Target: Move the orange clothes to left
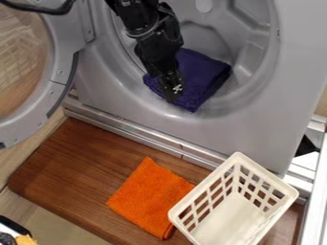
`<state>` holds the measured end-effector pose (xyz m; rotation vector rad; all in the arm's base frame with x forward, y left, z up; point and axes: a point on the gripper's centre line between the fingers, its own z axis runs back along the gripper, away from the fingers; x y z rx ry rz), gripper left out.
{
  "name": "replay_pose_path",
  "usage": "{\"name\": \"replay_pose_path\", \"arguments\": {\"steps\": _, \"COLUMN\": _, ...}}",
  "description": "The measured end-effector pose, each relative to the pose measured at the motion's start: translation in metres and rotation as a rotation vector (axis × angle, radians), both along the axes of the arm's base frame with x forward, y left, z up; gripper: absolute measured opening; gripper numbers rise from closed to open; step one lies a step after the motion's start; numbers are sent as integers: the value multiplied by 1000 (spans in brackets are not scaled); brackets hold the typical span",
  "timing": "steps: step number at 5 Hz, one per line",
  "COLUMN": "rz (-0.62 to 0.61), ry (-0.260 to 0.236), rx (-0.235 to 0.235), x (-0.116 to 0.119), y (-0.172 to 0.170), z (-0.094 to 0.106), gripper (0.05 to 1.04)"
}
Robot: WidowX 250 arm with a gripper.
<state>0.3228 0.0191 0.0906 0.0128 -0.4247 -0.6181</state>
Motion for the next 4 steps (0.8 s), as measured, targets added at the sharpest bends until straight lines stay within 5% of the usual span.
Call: {"name": "replay_pose_path", "arguments": {"steps": 4, "rz": 34, "ry": 94, "rx": -37, "x": -30, "y": -3, "z": -37, "gripper": 1000}}
